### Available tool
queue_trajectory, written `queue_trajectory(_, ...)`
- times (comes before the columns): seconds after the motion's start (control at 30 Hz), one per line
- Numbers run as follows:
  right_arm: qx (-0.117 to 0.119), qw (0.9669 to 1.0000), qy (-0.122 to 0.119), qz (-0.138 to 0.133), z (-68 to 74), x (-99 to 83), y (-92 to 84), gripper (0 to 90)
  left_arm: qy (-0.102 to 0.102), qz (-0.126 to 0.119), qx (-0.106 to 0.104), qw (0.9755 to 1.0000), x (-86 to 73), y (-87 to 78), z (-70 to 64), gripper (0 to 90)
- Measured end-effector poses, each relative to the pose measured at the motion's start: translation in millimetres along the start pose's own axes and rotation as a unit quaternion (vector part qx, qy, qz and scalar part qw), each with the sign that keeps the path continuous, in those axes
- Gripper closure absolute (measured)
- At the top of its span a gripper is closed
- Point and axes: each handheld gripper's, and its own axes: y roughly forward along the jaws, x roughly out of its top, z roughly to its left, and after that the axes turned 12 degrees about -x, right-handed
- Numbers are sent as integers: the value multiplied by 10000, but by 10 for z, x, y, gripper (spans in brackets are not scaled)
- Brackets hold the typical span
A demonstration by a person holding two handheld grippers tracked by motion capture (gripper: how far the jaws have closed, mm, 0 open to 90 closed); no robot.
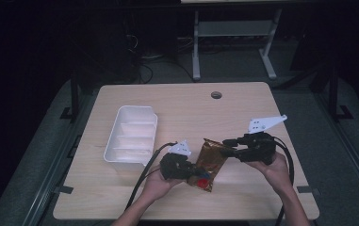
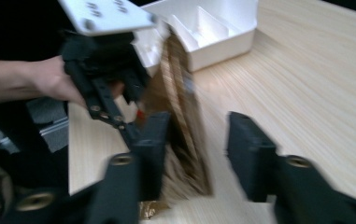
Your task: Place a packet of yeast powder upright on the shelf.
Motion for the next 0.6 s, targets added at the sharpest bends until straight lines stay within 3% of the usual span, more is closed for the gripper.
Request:
queue_trajectory(0.13,144,9996,227,97,-43,-95,90,455,-38,-63,3,10000,-29,-13,-6,775)
queue_trajectory(0.33,471,9980,403,127,-40,-220,256,484,0,-44,39,10000,-36,-24,-24,776)
queue_trajectory(0.57,702,9963,483,126,-14,-241,350,633,-46,-88,109,9999,-84,-45,-40,763)
queue_trajectory(0.6,767,9960,443,100,-7,-233,342,702,-52,-75,140,9999,-88,-49,-49,753)
